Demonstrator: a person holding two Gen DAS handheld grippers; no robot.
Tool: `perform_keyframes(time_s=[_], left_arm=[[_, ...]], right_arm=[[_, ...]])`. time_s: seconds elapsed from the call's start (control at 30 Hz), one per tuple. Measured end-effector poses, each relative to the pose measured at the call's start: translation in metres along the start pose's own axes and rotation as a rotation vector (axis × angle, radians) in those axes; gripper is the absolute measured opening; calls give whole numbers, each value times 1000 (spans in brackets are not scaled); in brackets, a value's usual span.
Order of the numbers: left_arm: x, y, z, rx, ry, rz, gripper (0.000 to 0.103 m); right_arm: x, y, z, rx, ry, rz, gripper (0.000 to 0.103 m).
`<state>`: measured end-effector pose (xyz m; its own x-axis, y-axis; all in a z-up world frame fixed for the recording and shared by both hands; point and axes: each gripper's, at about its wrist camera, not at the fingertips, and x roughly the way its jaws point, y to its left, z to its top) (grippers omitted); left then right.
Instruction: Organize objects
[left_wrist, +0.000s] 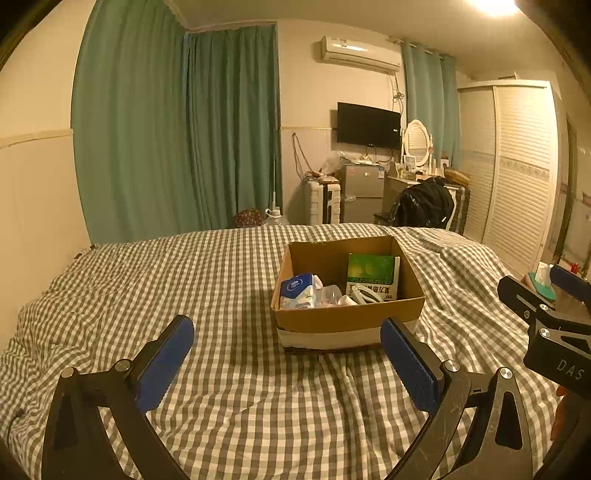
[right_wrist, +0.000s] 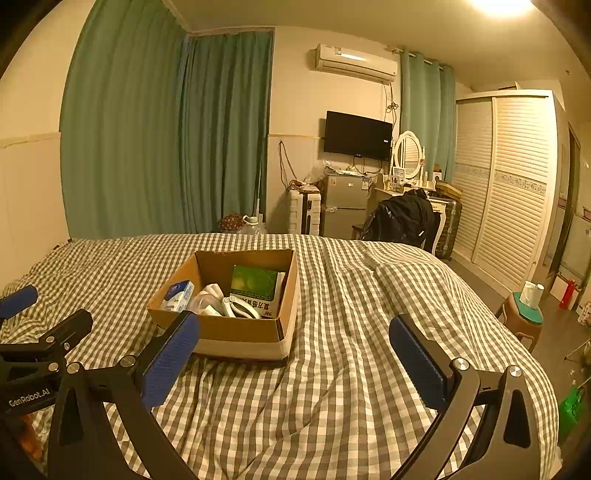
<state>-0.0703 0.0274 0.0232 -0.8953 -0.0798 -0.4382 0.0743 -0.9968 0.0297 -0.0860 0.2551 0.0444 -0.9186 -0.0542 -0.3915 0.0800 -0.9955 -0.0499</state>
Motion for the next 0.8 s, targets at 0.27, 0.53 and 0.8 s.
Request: perform_keyframes(time_s=[0.27,0.53,0.8], left_arm=[[-3,-2,0,4,-12,-15,103],[-3,1,1,-10,-13,-14,103],[-4,-1,0,-2,-9,-18,103]], right_arm=[[4,0,-2,6,9,-2,103],[6,2,-3,2,14,-3,103],[7,4,-3,1,21,-5,103]])
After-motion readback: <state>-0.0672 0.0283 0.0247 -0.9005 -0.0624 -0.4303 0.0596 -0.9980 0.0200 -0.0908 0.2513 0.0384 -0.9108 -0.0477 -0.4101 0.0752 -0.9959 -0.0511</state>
